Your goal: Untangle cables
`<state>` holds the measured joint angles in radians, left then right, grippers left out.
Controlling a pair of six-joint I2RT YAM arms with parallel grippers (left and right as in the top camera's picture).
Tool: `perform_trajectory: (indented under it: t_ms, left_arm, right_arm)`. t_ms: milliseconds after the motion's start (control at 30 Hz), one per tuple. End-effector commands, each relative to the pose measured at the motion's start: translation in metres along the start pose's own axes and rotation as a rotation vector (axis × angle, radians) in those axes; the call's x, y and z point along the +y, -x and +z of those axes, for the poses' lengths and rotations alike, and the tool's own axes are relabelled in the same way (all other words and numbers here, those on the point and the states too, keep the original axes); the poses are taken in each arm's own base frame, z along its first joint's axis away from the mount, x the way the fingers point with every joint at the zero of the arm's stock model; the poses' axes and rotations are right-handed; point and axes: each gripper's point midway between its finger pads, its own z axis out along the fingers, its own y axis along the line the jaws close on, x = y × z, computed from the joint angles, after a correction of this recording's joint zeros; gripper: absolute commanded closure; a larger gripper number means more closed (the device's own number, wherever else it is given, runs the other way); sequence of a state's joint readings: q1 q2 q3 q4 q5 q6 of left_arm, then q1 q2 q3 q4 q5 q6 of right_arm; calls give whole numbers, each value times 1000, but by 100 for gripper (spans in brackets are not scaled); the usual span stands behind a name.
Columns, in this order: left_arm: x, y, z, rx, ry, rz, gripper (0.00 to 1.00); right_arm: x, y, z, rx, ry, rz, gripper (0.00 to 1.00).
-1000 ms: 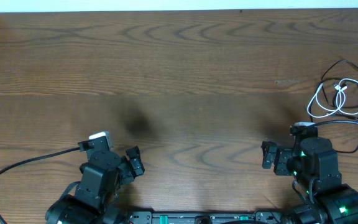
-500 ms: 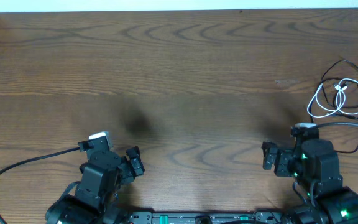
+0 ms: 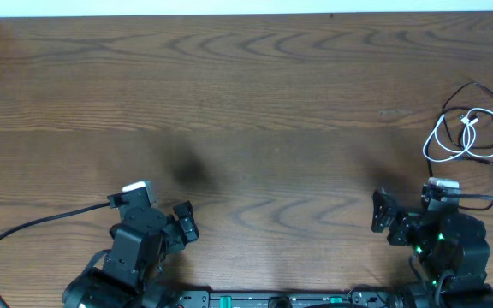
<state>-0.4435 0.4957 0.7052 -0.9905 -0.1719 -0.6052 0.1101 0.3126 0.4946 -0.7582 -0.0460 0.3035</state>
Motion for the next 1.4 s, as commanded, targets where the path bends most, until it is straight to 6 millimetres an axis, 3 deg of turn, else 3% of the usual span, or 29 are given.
perform_trajectory:
  t_ms: [0, 300, 633, 1000, 1167, 1367]
  left_arm:
    - [4, 1, 0, -12, 20, 7, 3]
    - [4, 1, 0, -11, 20, 7, 3]
    - [4, 1, 0, -11, 20, 7, 3]
    - [4, 1, 0, -11, 20, 7, 3]
    - [4, 1, 0, -11, 20, 7, 3]
    - [4, 1, 0, -11, 20, 7, 3]
  right_arm:
    - [16, -8, 7, -20, 122, -95, 1]
    - [23, 1, 32, -252, 214, -151, 1]
    - [25, 21, 26, -462, 239, -175, 1]
    - [5, 27, 27, -499, 129, -145, 1]
    - [-6, 18, 37, -483, 80, -134, 1]
    - [-7, 18, 37, -490, 57, -223, 1]
